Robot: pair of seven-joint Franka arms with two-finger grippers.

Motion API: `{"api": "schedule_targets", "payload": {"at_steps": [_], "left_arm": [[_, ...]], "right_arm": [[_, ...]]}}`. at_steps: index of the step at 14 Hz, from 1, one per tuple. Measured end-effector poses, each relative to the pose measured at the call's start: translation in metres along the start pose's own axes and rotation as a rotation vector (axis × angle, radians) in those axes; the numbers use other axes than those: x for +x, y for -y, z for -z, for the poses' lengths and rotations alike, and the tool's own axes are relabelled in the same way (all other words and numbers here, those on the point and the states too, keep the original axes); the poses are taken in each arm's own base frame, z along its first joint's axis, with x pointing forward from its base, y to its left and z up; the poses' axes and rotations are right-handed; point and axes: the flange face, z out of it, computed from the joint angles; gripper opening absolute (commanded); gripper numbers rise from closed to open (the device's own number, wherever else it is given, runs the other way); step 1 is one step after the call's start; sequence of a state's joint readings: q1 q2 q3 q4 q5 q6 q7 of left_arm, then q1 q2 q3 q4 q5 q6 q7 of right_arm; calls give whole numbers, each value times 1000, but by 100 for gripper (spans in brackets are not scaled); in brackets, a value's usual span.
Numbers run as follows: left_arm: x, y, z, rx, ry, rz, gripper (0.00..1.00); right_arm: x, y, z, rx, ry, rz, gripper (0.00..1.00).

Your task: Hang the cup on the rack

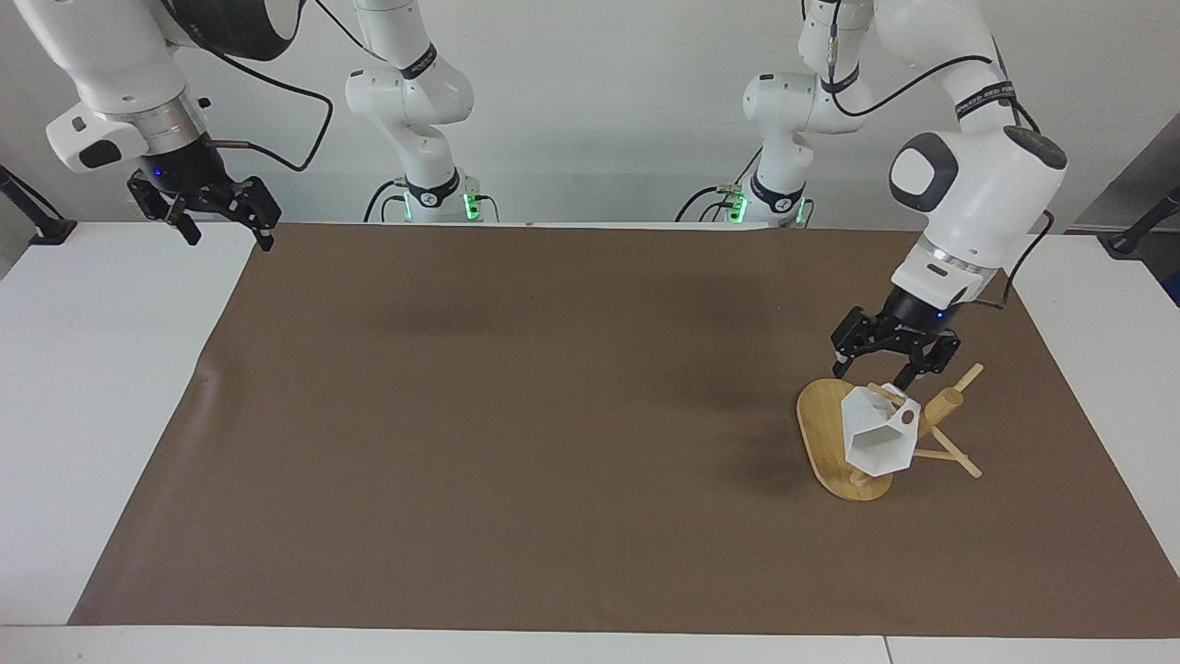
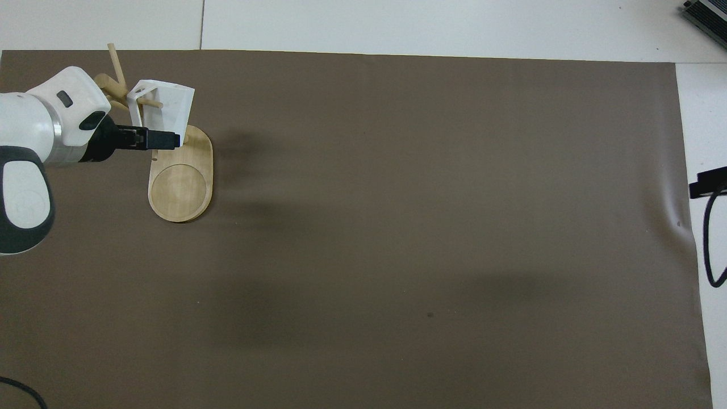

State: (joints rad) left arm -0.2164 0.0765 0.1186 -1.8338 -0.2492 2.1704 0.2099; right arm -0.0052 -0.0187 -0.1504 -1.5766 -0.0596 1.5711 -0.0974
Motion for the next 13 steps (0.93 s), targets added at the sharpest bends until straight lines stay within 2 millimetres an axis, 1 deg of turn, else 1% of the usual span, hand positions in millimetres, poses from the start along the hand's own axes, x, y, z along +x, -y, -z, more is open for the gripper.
{"api": "schedule_targets", "payload": {"at_steps": [2, 4, 6, 8, 11, 13], "left_arm": [[-1, -4, 36, 40, 50, -48, 100], [-10, -10, 70, 72, 110, -81, 100], [-20, -16, 97, 104, 171, -106, 100], [-23, -22, 116, 122, 209, -121, 100], [-20, -23, 141, 126, 214, -118, 100], [-20, -21, 148, 126, 219, -113, 100]], "right_arm": [[0, 0, 0, 0, 0, 0, 100], [0, 0, 0, 0, 0, 0, 100], [0, 0, 0, 0, 0, 0, 100], [0, 0, 0, 0, 0, 0, 100], [0, 0, 0, 0, 0, 0, 100], [0, 0, 0, 0, 0, 1, 100]]}}
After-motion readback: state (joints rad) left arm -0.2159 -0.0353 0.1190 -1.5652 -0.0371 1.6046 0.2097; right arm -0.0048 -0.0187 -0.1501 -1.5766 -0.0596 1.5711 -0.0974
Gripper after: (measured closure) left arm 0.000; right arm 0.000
